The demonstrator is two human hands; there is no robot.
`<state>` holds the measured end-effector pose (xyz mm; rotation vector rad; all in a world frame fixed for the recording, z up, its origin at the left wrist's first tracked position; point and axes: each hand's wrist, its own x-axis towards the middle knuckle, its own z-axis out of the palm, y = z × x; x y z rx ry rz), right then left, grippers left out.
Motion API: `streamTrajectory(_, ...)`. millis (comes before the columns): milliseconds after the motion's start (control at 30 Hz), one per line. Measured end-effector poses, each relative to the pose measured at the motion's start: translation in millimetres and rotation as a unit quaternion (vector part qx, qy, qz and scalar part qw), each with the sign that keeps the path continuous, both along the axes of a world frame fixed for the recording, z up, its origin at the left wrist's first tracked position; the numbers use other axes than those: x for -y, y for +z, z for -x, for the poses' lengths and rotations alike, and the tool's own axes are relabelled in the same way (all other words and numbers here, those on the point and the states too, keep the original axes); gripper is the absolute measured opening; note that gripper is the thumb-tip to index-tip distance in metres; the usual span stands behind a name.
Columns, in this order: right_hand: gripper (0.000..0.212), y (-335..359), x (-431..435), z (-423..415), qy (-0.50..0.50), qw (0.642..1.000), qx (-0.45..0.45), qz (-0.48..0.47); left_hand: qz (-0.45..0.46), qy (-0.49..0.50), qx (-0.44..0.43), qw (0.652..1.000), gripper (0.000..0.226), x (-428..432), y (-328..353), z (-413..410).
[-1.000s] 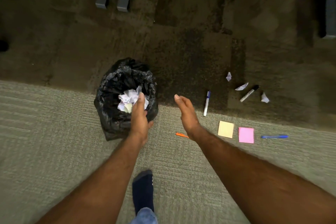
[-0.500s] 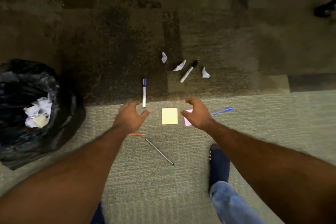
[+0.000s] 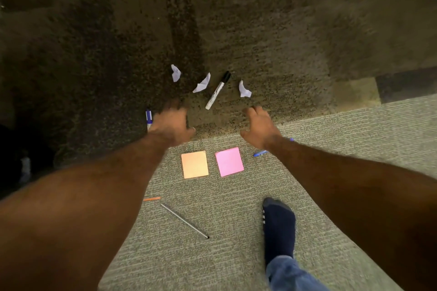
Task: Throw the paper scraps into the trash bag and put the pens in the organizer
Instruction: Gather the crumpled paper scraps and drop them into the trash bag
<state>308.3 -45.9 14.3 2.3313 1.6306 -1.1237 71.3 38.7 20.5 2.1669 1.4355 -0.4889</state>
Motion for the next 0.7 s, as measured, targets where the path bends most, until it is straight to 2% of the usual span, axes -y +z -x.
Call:
streamTrajectory(133,0.081,-21.1,-27.8,-11.3,0.009,0.999,0.004,-0.034,-0.022,-0.026,0.039,0.999,0.081,-33.6,-29.7,-9.3)
streamTrajectory(267,0.087,-41.2,-58.6,-22.6,0.04,0.998,0.028,-0.049,-0.037,-0.045,0.032,0.998,0.062,-76.7,-48.9,-26.6)
streamTrajectory(400,0.084,-58.1,-80.4,-26.9,0.026,0.998,0.036,-0.045,-0.115,-0.015,0.033,0.993,0.076,-109.1,-59.2,-46.4)
streamTrajectory(600,0.077,-66.9,-79.9,-19.3,0.047,0.996,0.062,-0.035,-0.003,0.059,0.024,0.998,0.091,-121.1,-77.1,-56.3)
streamTrajectory(700,0.072,-69.2,-73.1,-16.4,0.047,0.996,0.054,-0.059,-0.029,0.017,0.033,0.999,0.08,-106.4,-76.9,-50.7)
